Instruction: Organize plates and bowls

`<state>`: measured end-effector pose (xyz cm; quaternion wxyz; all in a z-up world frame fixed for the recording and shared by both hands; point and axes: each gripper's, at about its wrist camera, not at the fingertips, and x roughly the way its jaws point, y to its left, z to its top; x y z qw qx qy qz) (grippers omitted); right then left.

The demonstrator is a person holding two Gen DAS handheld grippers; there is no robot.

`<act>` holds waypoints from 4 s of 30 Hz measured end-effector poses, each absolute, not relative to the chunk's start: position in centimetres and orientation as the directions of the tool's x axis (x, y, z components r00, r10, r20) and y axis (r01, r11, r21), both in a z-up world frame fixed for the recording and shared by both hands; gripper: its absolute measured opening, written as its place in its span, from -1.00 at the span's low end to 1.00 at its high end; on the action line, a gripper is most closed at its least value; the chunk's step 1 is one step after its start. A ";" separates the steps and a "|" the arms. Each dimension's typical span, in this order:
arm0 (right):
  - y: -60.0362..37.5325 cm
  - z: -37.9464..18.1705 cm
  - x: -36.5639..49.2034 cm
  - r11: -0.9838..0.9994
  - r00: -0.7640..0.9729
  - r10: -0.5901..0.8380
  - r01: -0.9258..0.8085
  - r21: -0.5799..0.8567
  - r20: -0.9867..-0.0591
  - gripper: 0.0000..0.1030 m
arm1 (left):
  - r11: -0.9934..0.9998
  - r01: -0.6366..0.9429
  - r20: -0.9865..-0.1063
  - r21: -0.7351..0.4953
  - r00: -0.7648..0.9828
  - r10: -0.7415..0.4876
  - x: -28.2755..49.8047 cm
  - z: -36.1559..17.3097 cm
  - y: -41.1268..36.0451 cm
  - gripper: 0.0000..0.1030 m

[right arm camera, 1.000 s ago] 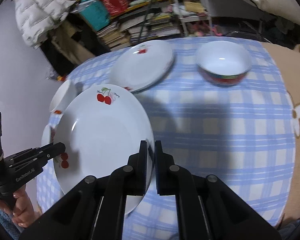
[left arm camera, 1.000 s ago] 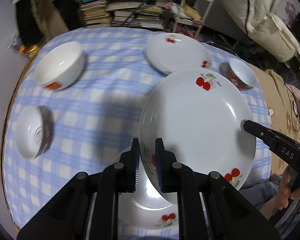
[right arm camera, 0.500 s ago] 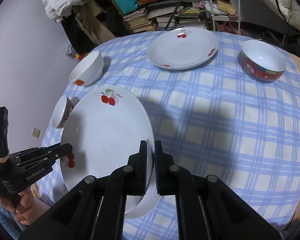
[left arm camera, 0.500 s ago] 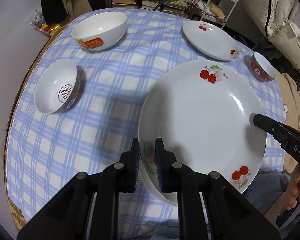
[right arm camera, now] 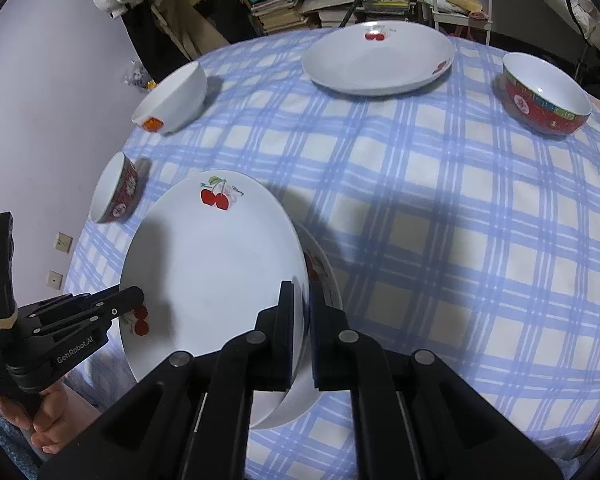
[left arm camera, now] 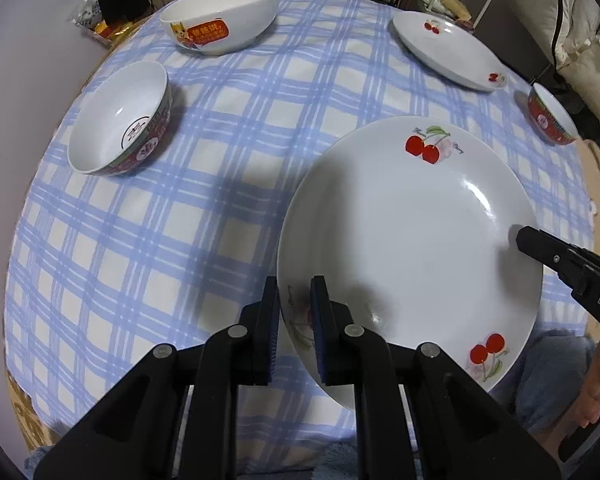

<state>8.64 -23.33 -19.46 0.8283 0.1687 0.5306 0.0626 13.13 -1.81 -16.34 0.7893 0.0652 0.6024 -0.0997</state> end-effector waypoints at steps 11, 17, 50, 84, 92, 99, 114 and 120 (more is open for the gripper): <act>-22.5 -20.3 8.5 0.952 0.417 0.243 0.071 0.298 -0.876 -0.84 | 0.969 0.247 -0.978 -0.002 0.202 -0.053 13.8 -18.3 -2.2 -0.72; -22.6 -20.5 8.5 0.962 0.416 0.212 0.070 0.264 -0.884 -0.85 | 0.964 0.266 -0.983 -0.004 0.178 -0.053 13.9 -19.2 -2.7 -0.73; -25.3 -15.5 8.6 0.964 0.571 0.106 0.142 0.225 -0.814 -0.83 | 0.951 0.293 -0.930 0.104 0.367 -0.012 13.4 -15.4 -5.8 -0.64; -36.7 -13.8 28.6 0.992 0.594 -0.041 0.121 0.039 -0.803 0.92 | 0.924 0.325 -0.855 0.199 0.519 0.002 32.9 -15.4 -18.8 0.72; -38.5 -18.0 32.4 0.988 0.465 0.001 0.135 0.072 -0.885 0.39 | 0.945 0.312 -0.908 0.094 0.416 -0.047 37.3 -18.5 -19.8 0.60; -39.4 -20.8 33.9 0.990 0.384 0.017 0.120 0.068 -0.923 -0.51 | 0.959 0.263 -0.933 -0.105 0.307 -0.187 39.2 -20.3 -19.6 -0.33; -39.6 -20.2 32.9 0.972 0.400 0.119 0.141 0.189 -0.909 -0.70 | 0.926 0.357 -0.956 -0.121 0.210 -0.205 39.3 -19.6 -20.7 -0.70; -38.6 -18.0 31.1 0.970 0.427 0.128 0.134 0.203 -0.895 -0.72 | 0.919 0.381 -0.952 -0.103 0.229 -0.201 37.1 -17.6 -19.3 -0.71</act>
